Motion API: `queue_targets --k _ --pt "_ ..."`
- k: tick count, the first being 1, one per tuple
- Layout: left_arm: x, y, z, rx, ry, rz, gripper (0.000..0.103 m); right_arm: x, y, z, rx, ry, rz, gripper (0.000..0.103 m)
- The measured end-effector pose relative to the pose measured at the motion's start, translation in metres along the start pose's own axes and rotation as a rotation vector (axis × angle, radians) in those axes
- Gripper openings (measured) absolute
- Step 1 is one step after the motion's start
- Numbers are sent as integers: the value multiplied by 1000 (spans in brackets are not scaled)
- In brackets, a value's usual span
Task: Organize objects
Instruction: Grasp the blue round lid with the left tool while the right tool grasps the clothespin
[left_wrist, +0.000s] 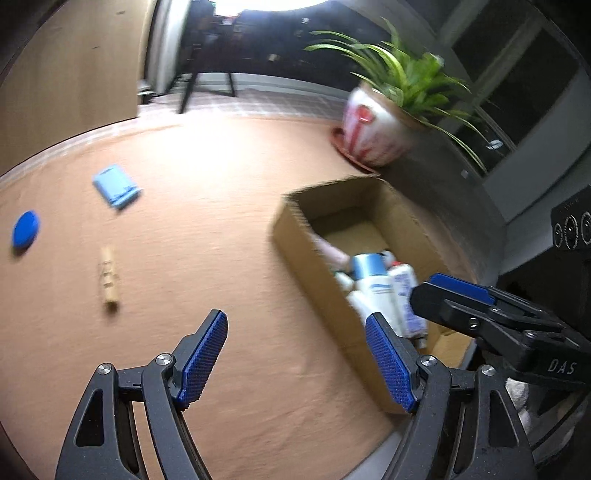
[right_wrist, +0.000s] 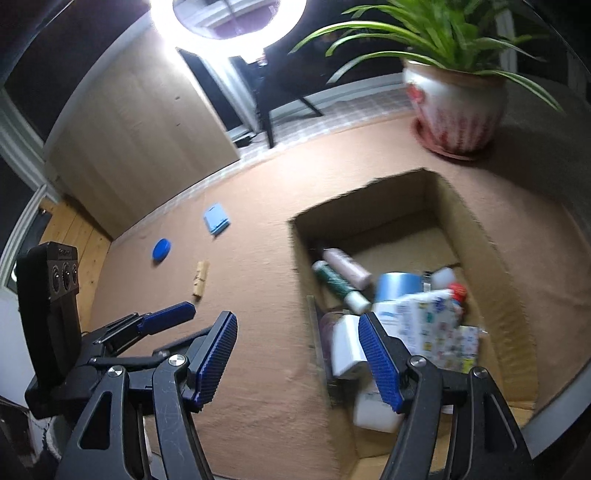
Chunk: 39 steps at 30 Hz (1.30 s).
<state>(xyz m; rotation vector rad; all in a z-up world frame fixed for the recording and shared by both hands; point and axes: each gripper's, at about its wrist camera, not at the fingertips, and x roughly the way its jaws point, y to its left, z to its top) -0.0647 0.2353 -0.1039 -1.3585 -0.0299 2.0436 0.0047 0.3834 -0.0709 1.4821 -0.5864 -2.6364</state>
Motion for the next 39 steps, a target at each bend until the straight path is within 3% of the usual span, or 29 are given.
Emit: queue_targets --k 12,20,27,39 --pt "-42 136 8 -174 -51 163 80 55 89 4 -148 42 19 65" --pt "-50 217 21 -254 -61 273 80 97 135 9 -249 56 -33 65" --pt "-43 252 38 -259 -53 319 81 136 157 10 -291 97 -60 65" --pt "-16 293 67 -325 -15 321 86 179 164 17 -247 156 -71 65"
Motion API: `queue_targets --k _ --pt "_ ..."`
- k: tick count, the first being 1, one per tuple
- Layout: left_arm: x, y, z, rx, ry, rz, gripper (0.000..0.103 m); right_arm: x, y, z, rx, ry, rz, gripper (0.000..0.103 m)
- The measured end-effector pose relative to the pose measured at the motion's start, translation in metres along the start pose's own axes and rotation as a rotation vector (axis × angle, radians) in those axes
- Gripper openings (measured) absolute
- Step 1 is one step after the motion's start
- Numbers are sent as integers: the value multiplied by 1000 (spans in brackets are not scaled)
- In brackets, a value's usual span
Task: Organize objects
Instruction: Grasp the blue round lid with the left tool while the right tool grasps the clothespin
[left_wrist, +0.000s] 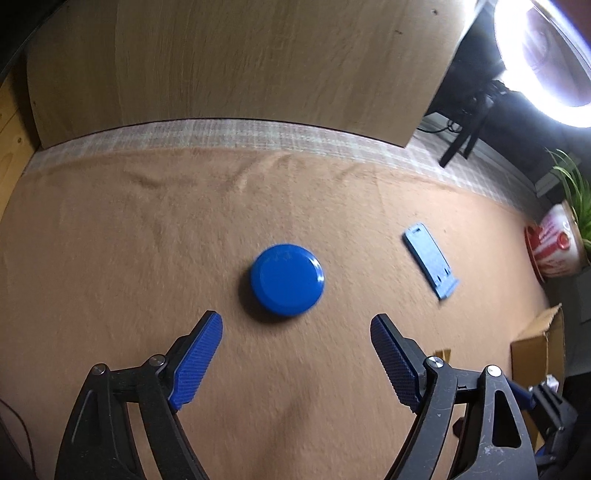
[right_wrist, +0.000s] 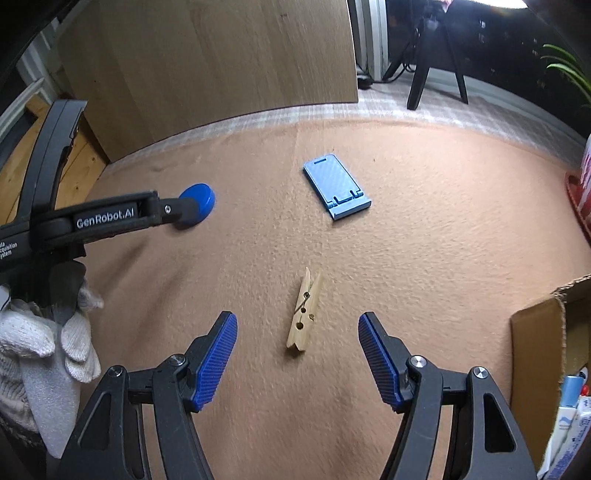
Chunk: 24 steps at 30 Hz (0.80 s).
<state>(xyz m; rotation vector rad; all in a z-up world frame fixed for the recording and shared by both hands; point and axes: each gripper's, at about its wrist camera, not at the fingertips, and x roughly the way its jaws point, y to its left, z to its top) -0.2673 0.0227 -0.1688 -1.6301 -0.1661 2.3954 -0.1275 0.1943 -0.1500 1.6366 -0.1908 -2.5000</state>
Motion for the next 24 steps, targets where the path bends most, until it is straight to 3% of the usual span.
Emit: queue_targets --k 18,24 --pt "42 -8 26 27 9 113 85 26 8 11 -29 51 -36 64" --pt "42 -12 23 71 -21 166 61 32 7 11 -36 95 -34 40"
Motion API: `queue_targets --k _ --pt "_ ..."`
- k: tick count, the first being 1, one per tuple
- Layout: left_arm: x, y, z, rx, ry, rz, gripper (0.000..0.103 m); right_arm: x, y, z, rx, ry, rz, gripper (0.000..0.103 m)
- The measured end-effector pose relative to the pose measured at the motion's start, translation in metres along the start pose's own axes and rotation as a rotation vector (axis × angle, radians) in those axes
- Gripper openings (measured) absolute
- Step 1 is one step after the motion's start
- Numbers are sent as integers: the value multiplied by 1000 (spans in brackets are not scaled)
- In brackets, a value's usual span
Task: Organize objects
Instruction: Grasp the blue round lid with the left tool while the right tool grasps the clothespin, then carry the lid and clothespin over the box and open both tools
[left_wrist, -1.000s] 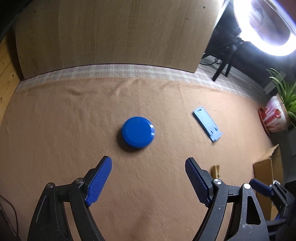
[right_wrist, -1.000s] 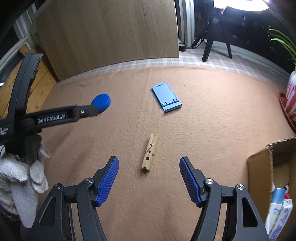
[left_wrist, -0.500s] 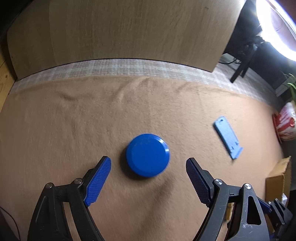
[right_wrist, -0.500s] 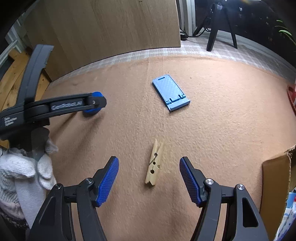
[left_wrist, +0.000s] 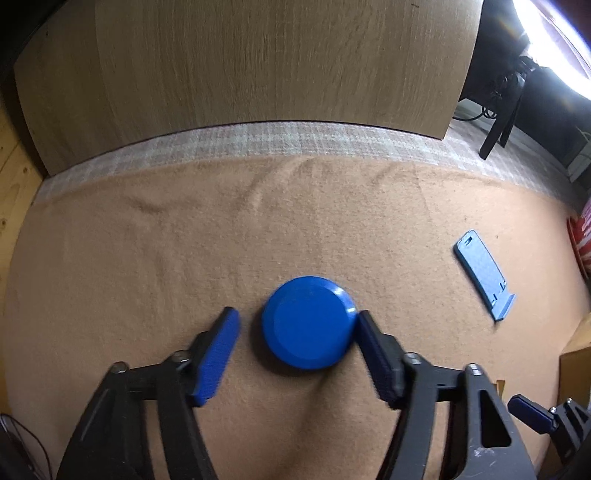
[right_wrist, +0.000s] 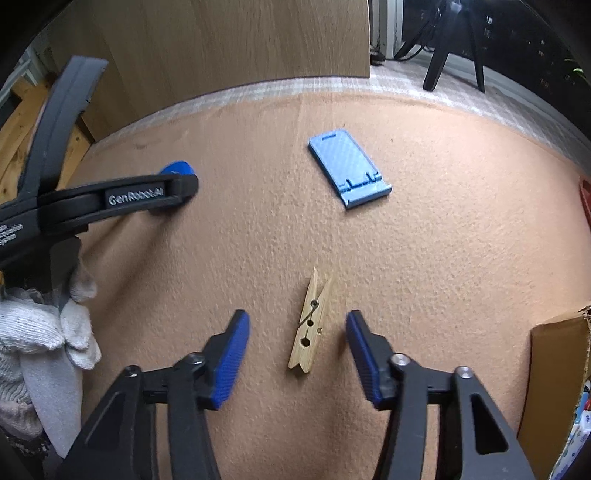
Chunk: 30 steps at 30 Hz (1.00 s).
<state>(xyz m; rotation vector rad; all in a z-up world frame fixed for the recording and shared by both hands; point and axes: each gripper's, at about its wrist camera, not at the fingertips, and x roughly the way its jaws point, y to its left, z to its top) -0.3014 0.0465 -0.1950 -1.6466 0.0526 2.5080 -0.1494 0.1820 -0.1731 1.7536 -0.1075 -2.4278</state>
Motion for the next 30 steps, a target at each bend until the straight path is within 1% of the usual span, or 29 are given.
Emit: queue_targets --k 1,2,3,5,8,15,21,25,30 --pt "-1 2 -1 1 -3 2 56 0 0 0 -3 4 -4 35" --pt "-1 4 -1 0 -6 2 54 -1 1 -1 -13 1 -13 32" --pt "-2 6 -1 -4 -6 -4 54 -1 3 -2 -25 2 -16 29" --pt "-3 8 -4 -6 -8 -12 54 -2 6 -5 -43 6 -19 18" --pt "-5 8 -10 2 -12 -14 54 -4 10 -11 -76 8 -27 12" --pt "-20 6 -40 22 -21 -30 54 -16 17 -38 -119 -10 -53 12" --pt "-34 -9 -75 55 -30 -43 54 -28 19 -56 -138 -23 -56 12" --pt "-47 -16 -99 73 -30 -57 54 -34 12 -67 -132 -28 -46 12" --pt "-59 -28 -125 85 -23 -78 54 -50 -6 -80 -93 -50 -19 12"
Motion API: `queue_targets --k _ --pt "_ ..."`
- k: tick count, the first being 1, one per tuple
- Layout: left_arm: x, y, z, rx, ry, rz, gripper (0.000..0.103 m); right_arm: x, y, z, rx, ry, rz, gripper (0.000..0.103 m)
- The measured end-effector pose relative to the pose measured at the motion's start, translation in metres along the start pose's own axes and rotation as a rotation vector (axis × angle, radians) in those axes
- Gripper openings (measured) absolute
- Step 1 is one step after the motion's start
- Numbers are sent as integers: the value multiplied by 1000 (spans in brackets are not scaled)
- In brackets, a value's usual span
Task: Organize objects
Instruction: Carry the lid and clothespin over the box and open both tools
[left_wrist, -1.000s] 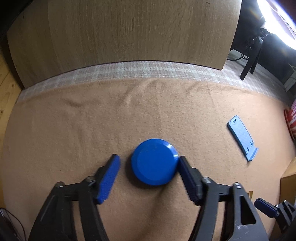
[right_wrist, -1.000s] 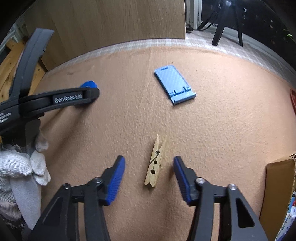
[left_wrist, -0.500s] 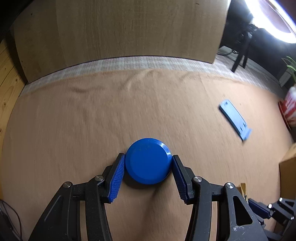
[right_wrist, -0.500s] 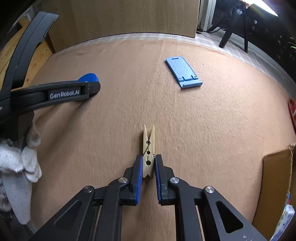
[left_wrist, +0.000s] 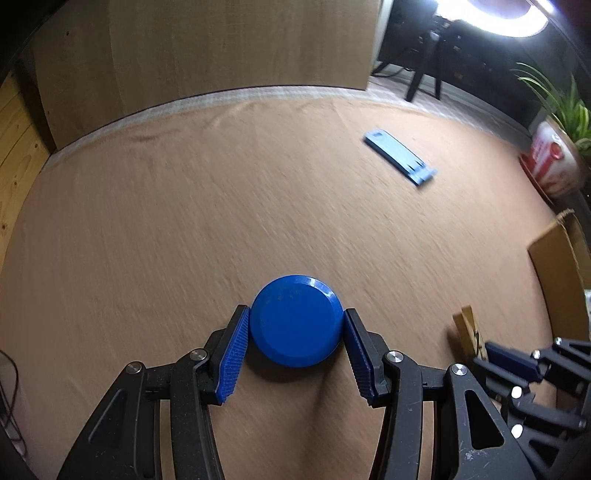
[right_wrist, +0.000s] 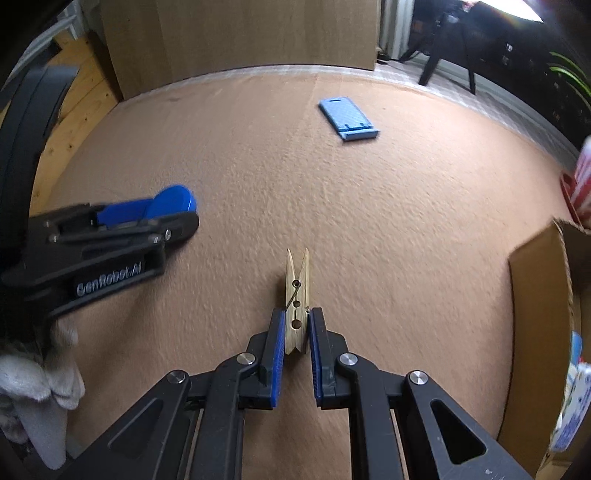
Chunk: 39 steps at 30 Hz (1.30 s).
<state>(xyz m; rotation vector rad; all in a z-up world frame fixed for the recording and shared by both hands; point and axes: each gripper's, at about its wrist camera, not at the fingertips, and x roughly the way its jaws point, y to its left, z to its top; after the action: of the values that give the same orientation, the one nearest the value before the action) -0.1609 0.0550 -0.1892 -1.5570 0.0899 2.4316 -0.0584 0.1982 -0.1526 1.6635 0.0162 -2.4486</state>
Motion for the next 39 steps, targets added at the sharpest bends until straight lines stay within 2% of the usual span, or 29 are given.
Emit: queue_targets --k 9,14,18,27,34,39 --pt "-22 -32 -27 1 16 -78 54 -62 -54 -22 115 -93 66 12" --pt "-36 -60 -27 30 -4 -115 54 -98 -92 -36 178 -151 56 11" --pt "-49 -86 -20 67 -27 -150 54 -120 -123 -52 226 -179 -2 11" --pt "-65 -173 5 173 -74 -250 54 -143 -191 -87 330 -193 -107 11" --pt "-69 -248 17 275 -92 -316 54 -146 -220 -104 374 -184 -117 12" --pt "-64 -290 22 322 -90 -331 54 -148 -228 -109 384 -193 -119 12"
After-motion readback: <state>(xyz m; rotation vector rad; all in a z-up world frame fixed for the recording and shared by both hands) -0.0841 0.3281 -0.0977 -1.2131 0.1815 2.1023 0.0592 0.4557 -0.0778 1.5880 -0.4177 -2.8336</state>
